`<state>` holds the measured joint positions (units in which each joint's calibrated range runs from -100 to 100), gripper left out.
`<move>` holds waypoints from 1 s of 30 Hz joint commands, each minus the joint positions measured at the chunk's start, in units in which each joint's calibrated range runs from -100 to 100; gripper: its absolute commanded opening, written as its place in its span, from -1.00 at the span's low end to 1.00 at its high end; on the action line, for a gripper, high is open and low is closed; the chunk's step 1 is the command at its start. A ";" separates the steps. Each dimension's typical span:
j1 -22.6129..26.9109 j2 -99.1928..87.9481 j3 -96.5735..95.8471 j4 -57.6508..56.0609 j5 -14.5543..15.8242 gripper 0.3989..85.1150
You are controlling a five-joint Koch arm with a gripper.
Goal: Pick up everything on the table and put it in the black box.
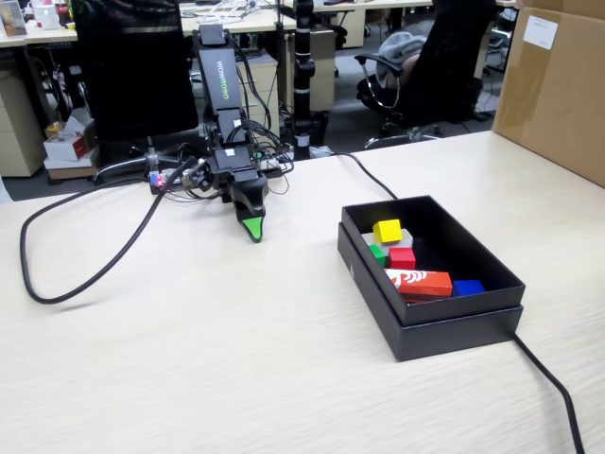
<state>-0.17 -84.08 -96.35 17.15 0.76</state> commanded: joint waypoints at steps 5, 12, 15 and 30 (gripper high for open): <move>-1.03 -0.43 -0.30 -0.95 0.15 0.12; -1.03 -1.69 -0.75 -1.12 -0.20 0.13; -0.88 -2.27 -0.84 -1.38 -0.20 0.13; -1.07 -2.27 -0.66 -1.38 -0.05 0.13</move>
<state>-1.25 -86.41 -97.08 17.07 0.71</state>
